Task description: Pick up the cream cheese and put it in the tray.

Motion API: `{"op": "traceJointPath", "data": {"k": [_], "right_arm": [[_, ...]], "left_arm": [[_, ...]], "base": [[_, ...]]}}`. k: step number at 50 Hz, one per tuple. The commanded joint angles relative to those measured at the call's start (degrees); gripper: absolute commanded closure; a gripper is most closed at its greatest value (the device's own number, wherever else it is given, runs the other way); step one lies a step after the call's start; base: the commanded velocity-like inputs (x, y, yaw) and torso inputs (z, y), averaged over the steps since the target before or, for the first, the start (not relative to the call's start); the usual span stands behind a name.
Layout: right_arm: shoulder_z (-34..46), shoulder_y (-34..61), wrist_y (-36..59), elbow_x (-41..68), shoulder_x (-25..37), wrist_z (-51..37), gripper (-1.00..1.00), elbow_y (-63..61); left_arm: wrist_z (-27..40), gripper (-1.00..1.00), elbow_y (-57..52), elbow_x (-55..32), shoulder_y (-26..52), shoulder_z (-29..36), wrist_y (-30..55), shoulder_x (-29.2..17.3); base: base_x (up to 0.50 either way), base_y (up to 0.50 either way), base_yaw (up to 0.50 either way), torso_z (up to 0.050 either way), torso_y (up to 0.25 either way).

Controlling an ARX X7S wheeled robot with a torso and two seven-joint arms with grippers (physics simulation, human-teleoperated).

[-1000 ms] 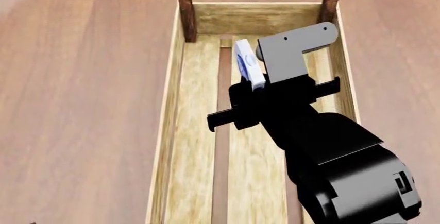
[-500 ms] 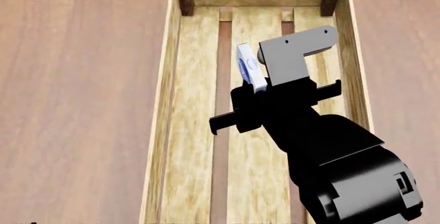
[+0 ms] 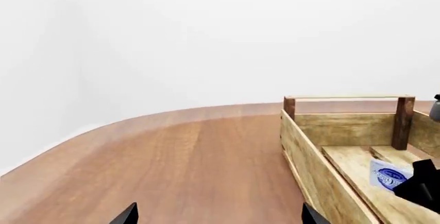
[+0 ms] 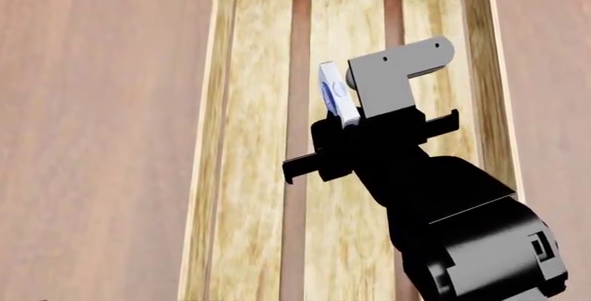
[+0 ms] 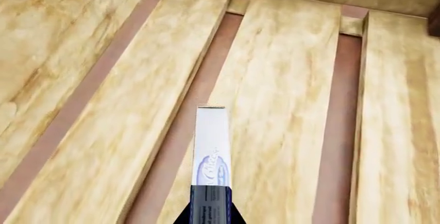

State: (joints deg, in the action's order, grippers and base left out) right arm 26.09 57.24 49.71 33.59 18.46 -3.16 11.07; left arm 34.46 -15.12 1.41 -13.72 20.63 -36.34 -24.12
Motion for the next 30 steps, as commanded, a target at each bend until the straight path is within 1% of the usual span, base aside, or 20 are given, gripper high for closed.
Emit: {"op": "traceJointPath", "data": {"k": [1,12,30], "right_arm": [[0.23,0.43,0.03,-0.39,0.01,0.11,1.00,-0.25],[0.93,0.59,-0.33,-0.74,-0.32,0.39,1.00,1.34],[1.26,0.71,0.03,-0.74,-0.02,-0.16,1.00,0.88]], "left_arm": [[0.06,-1.00,0.18,-0.08,0.08,0.06,-0.22,-0.12],[0.15,-1.00,0.47,-0.17,0.13,0.09,-1.03,-0.27],[0.23,-1.00,0.00,-0.34,0.04,0.27,-0.65,-0.40]], "base": [[0.00,0.00,0.00,0.000,-0.109],[0.01,0.00,0.00,0.000,-0.104],[0.00,0.00,0.00,0.000,0.000]]}}
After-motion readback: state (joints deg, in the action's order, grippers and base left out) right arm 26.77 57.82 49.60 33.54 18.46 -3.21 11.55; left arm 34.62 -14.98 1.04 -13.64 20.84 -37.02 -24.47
